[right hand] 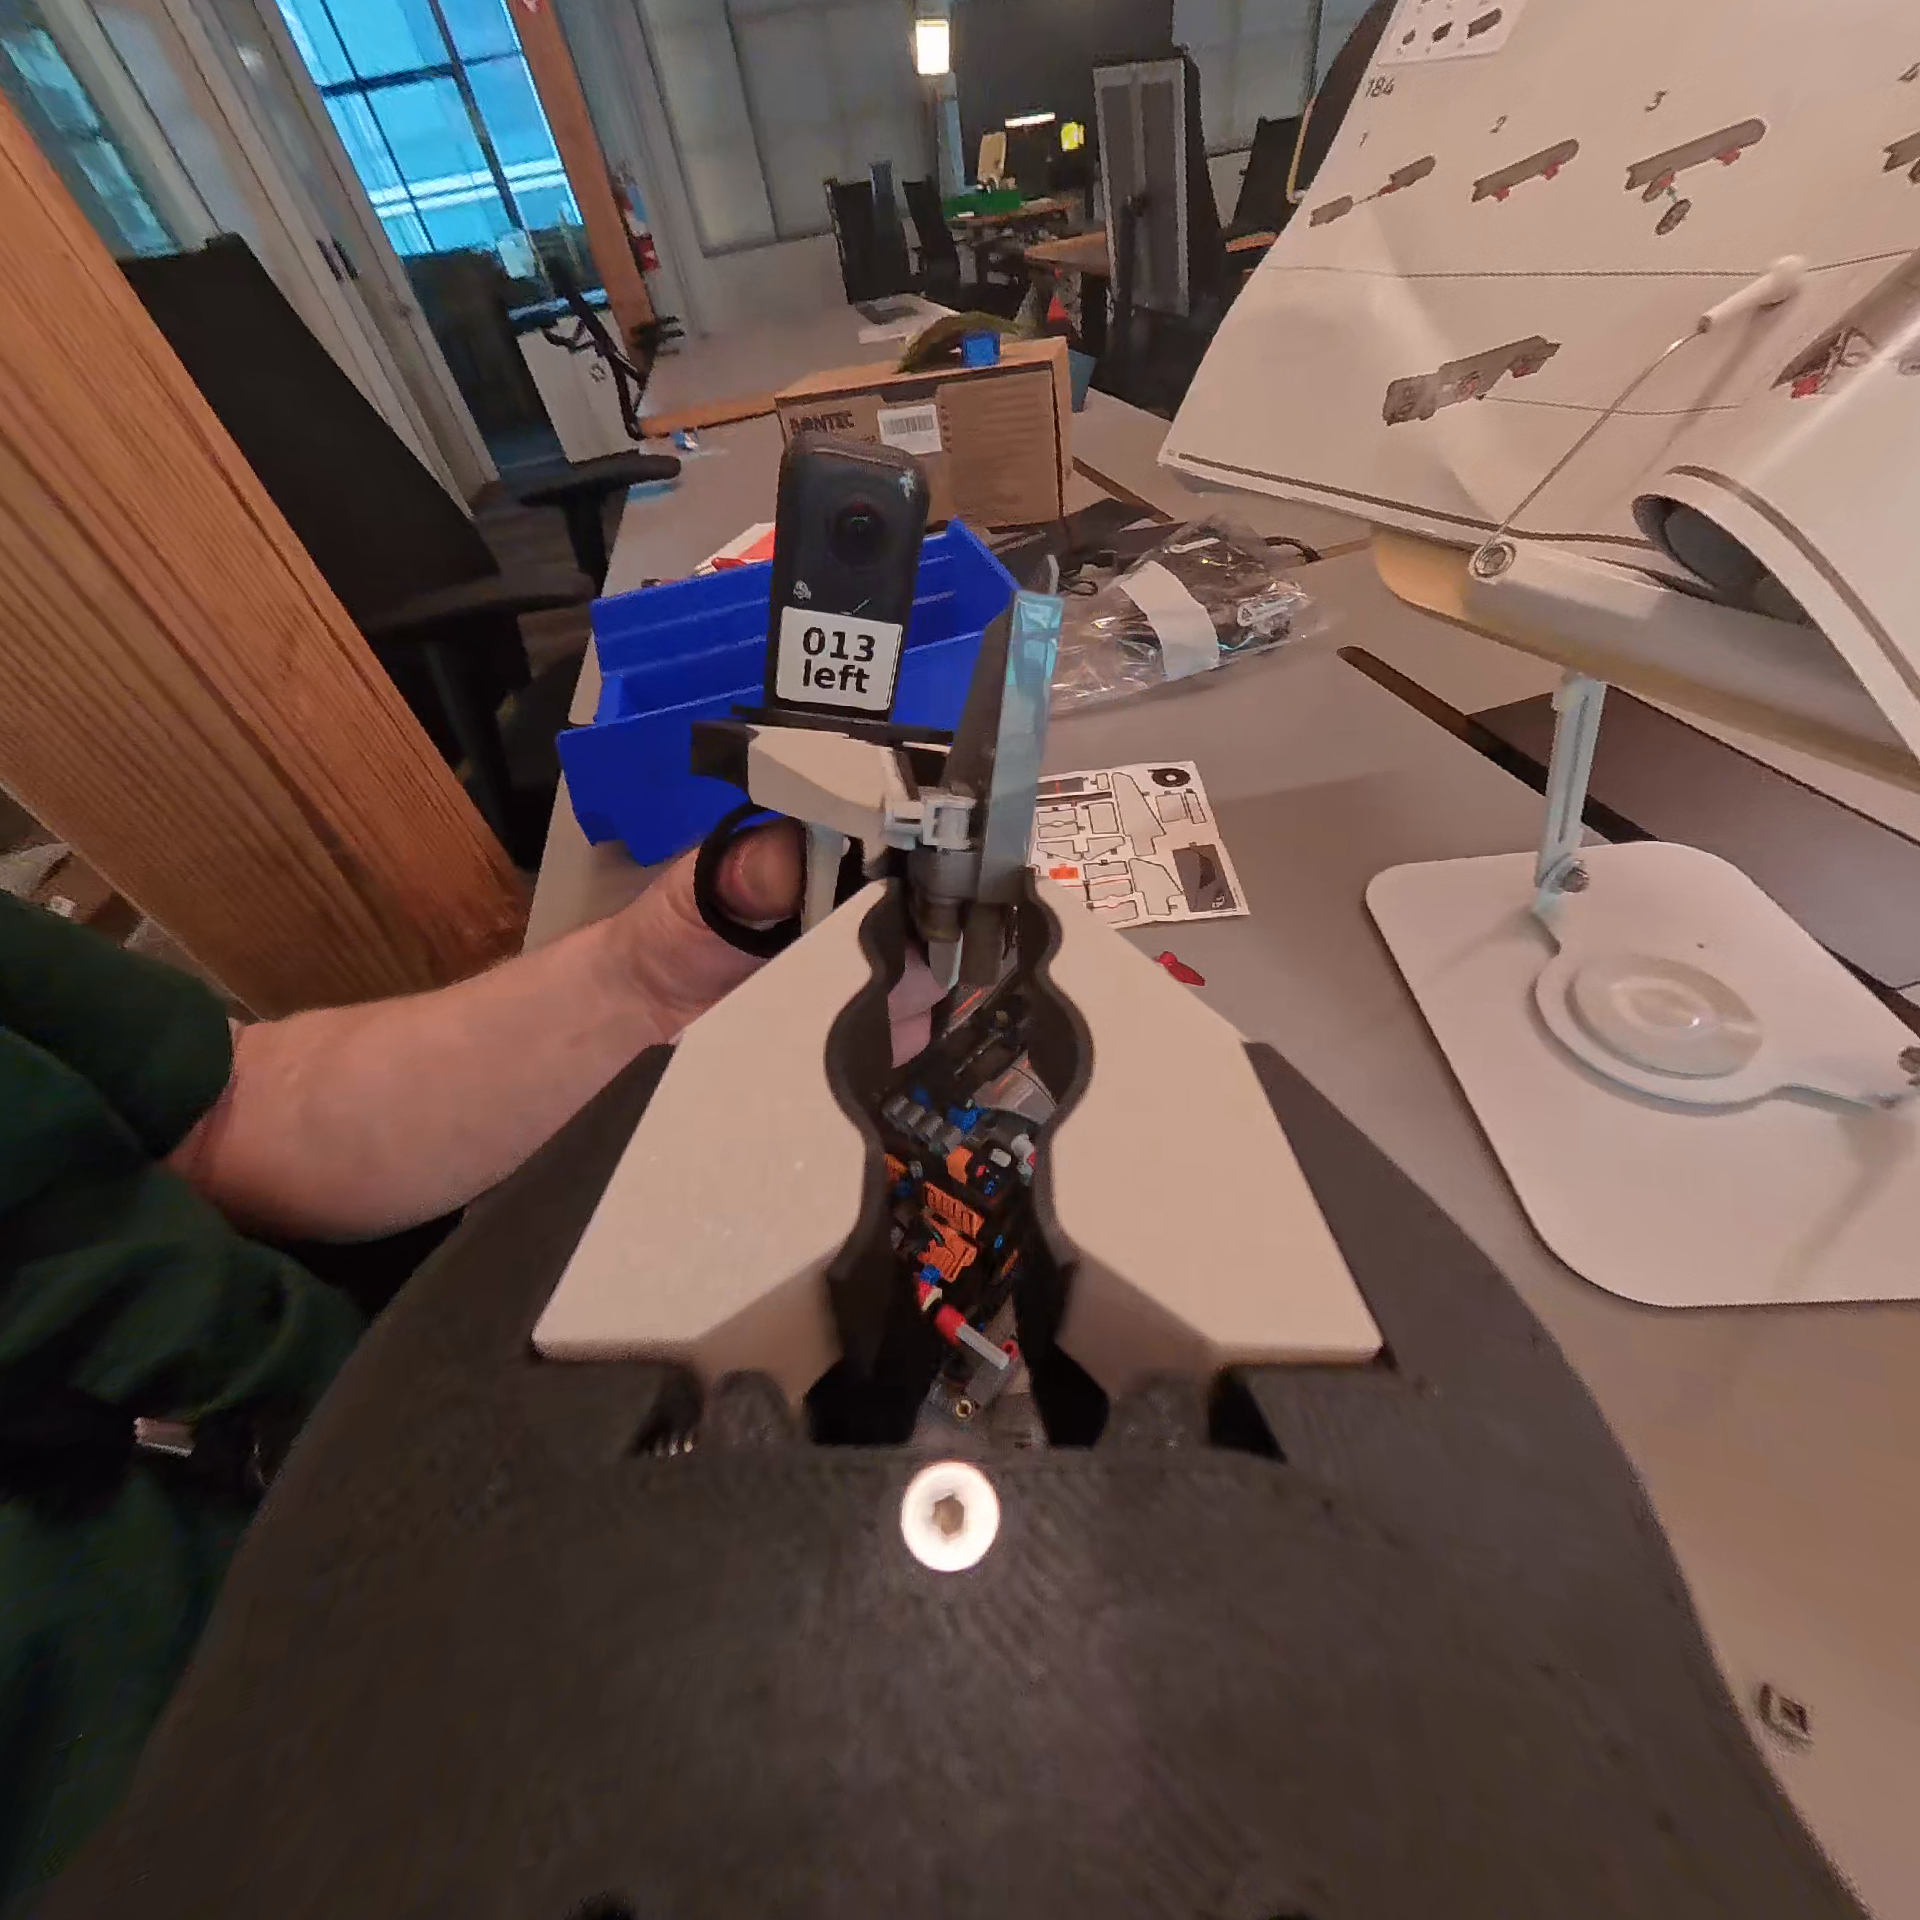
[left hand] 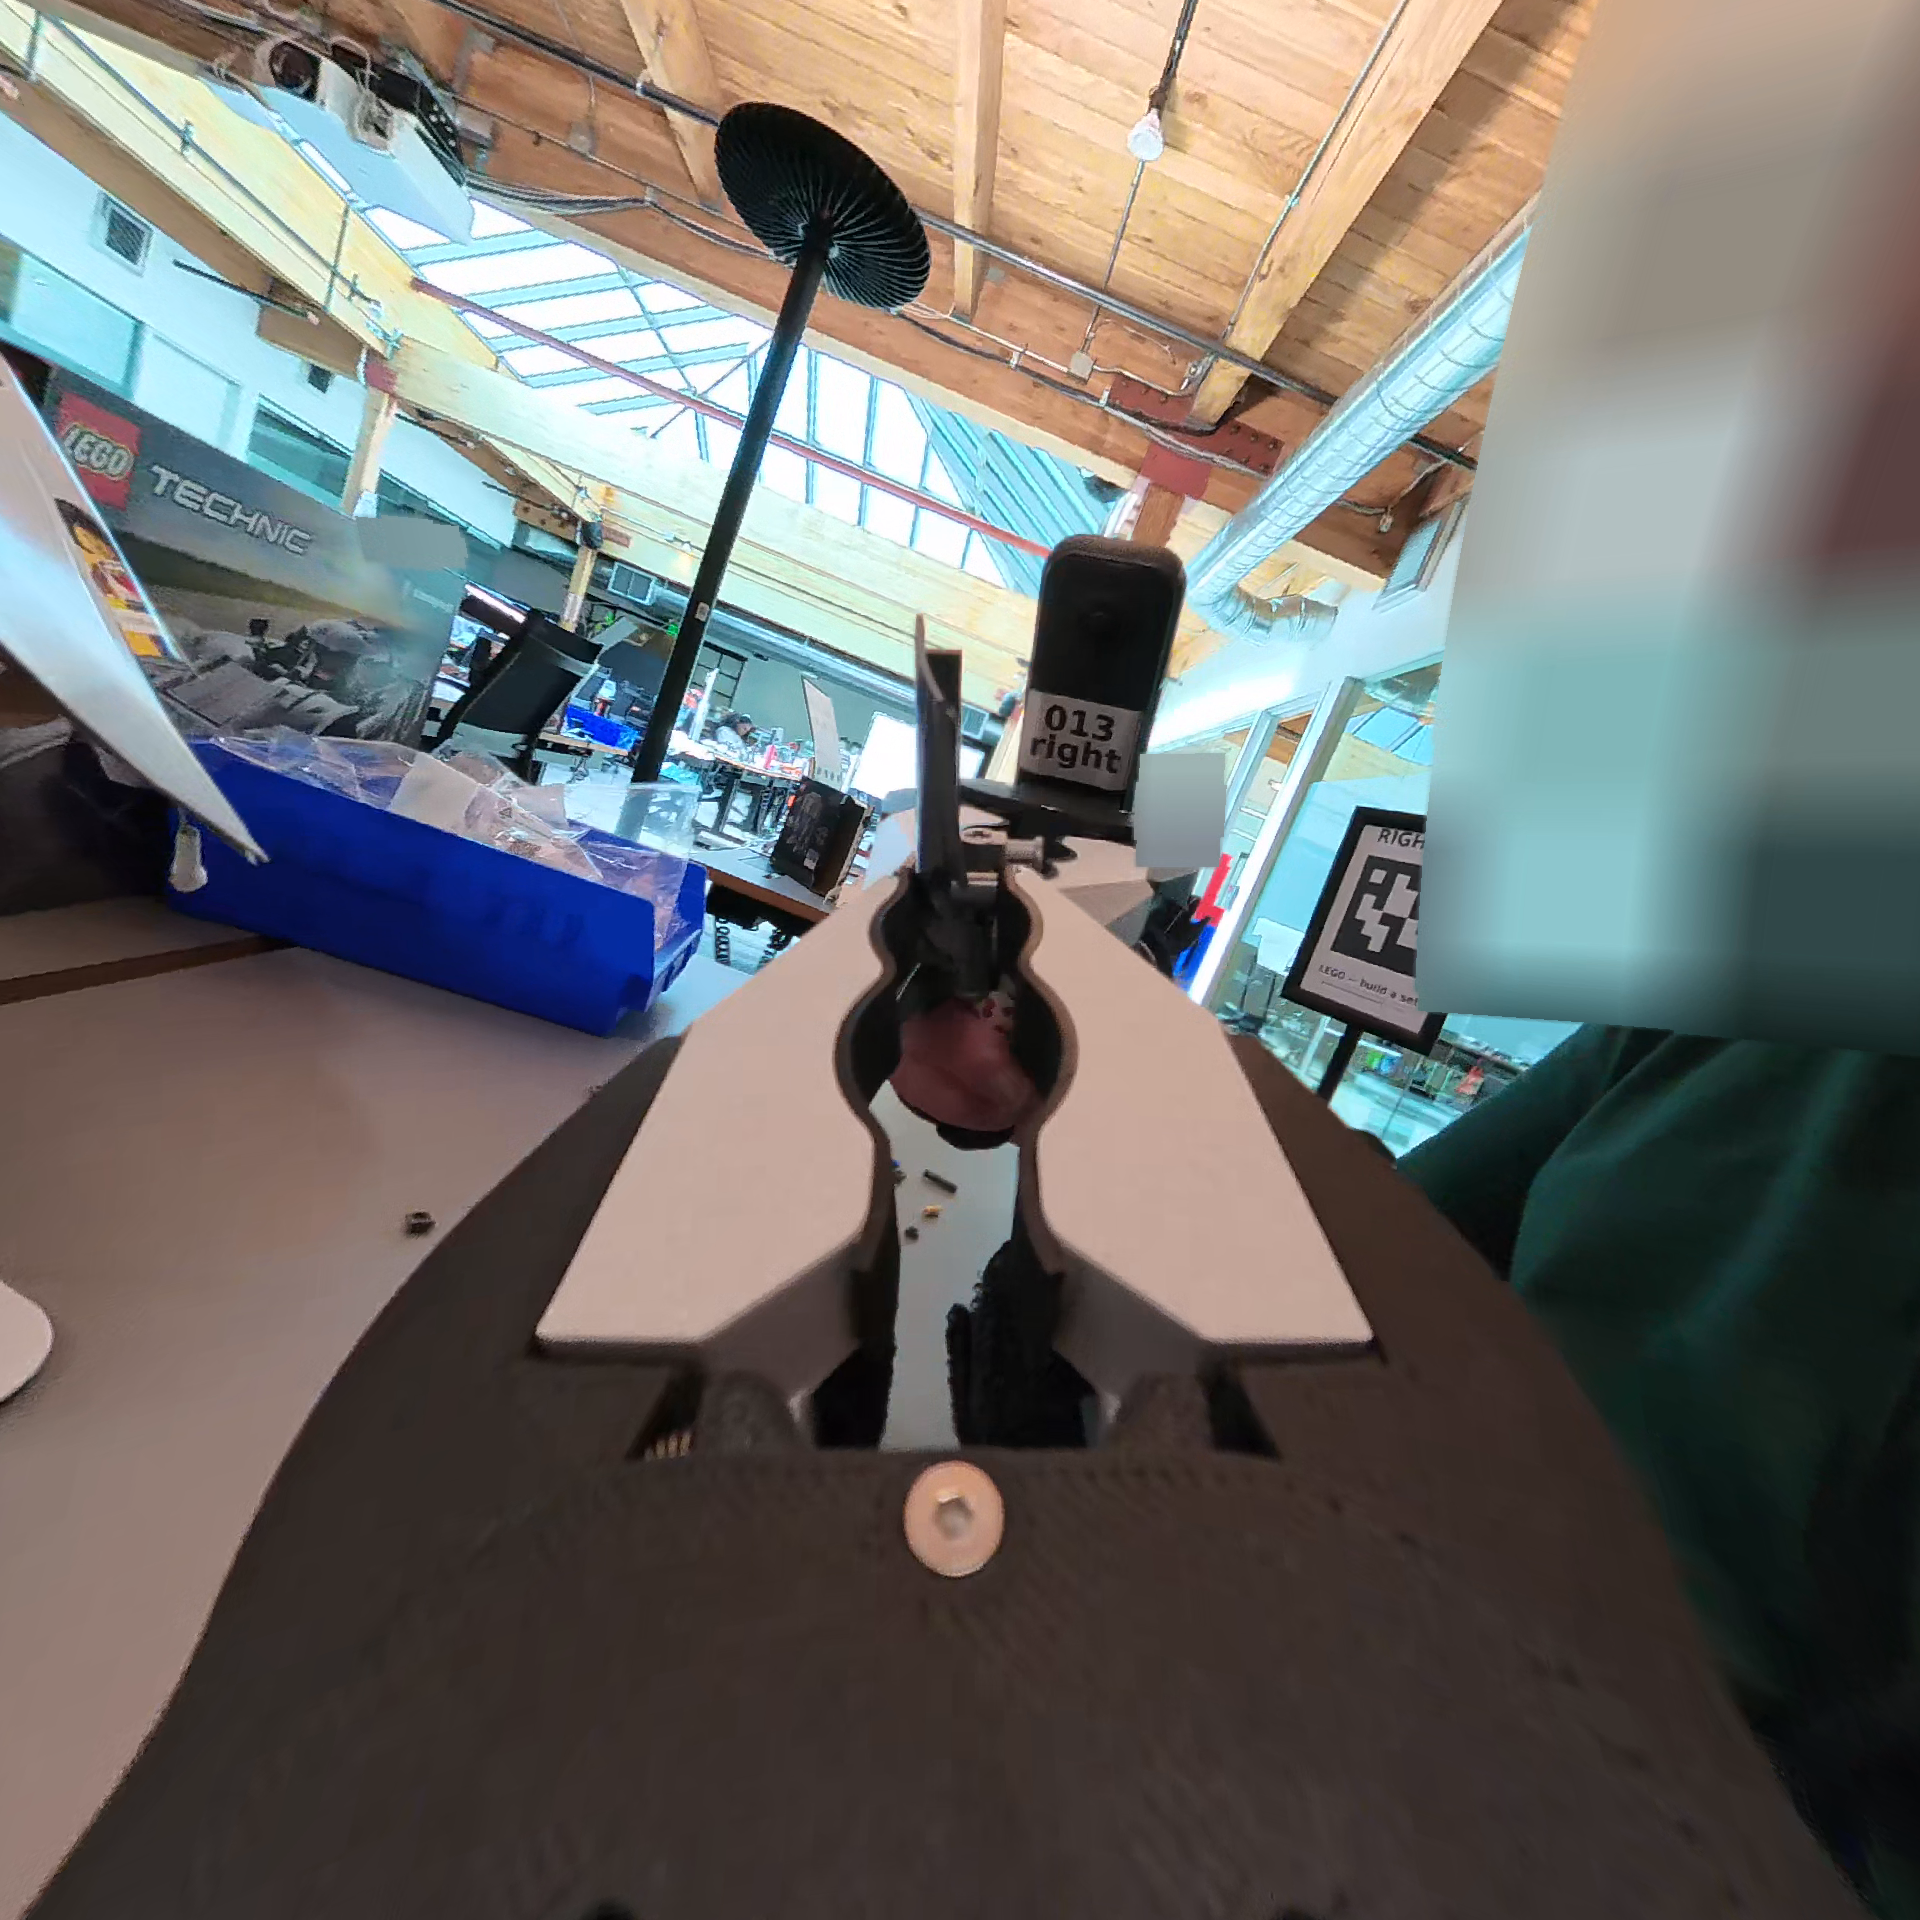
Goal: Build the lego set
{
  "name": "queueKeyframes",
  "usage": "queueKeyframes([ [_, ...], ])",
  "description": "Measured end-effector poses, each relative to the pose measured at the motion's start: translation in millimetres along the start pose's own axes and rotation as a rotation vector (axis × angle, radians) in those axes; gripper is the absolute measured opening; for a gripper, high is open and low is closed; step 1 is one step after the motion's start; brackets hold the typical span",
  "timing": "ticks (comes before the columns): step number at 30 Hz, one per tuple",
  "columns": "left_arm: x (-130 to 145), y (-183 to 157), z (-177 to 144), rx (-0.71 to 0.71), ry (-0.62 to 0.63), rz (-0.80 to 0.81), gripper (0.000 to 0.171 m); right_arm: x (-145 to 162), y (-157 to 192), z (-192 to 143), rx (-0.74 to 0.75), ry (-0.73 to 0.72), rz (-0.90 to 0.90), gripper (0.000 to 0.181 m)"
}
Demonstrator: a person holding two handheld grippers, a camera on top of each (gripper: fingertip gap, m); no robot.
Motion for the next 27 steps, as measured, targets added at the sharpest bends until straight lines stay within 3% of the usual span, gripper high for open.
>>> queueKeyframes([
  [11,2,-5,11,-0.025,0.049,0.069,0.012,-2,-6,-12,-0.133,0.052,0.073,0.015],
  [16,1,-1,9,-0.118,0.054,0.126,0.012,-5,-14,-19,-0.035,0.062,0.047,0.030],
  [22,3,1,11,-0.234,0.107,0.261,0.012,-10,-16,-34,0.054,0.022,-0.007,0.021],
  [27,5,-1,15,-0.400,0.205,0.505,0.012,-13,-10,-38,0.149,0.005,-0.078,0.017],
])
Point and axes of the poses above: each gripper's, where its closed fingertips meet, z out along the fingers, x out of its underside, y = z × x across the jaws, the point moved 6 cm from there along -z, back along the fingers, and after that the axes turned 4 degrees about z, right-handed, at the moved point
